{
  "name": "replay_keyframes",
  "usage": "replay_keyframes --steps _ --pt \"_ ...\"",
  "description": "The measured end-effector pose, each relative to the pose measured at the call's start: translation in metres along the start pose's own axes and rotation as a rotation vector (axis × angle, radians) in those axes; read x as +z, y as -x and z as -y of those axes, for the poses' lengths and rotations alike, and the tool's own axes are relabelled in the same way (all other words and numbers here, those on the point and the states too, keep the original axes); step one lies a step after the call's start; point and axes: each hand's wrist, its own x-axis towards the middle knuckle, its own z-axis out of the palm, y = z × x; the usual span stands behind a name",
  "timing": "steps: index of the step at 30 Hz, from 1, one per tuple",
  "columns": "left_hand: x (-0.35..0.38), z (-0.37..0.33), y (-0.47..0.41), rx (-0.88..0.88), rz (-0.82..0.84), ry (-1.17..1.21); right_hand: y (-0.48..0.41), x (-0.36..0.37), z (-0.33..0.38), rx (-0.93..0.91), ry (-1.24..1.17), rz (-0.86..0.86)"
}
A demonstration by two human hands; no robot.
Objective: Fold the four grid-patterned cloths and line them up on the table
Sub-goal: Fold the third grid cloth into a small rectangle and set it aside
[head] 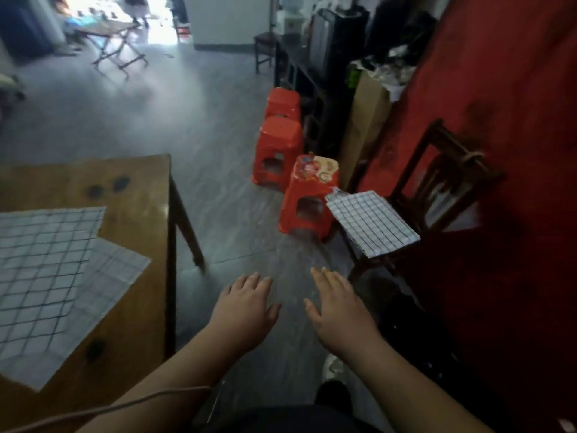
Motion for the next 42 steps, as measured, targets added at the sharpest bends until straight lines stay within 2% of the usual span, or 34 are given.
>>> replay_keyframes --steps 7,12,17,23,27,34,42 --pt "-0.017 0.019 -0.075 -0.412 -0.111 0.118 -0.147 -0.028 0.005 -0.392 0.087 0.12" --pt "-0.033 0.033 -0.077 -0.659 -0.15 0.174 -0.217 -0.044 0.034 -0.651 0.125 0.229" --pt "-0.026 0.054 -0.055 -0.956 -0.186 0.288 -0.254 -0.033 0.097 -0.888 0.131 0.383" --pt "-0.019 0.114 -0.032 -1.184 -0.264 0.389 -0.283 0.009 0.194 -1.136 0.211 0.436" --pt "-0.017 0.179 -0.033 -1.257 -0.311 0.436 -0.31 0.042 0.261 -1.219 0.261 0.474" --pt "-0.027 0.291 -0.058 -1.263 -0.302 0.484 -0.367 0.097 0.363 -1.26 0.351 0.54" --pt "-0.019 0.372 -0.102 -1.335 -0.38 0.641 -0.463 0.156 0.442 -1.294 0.439 0.648"
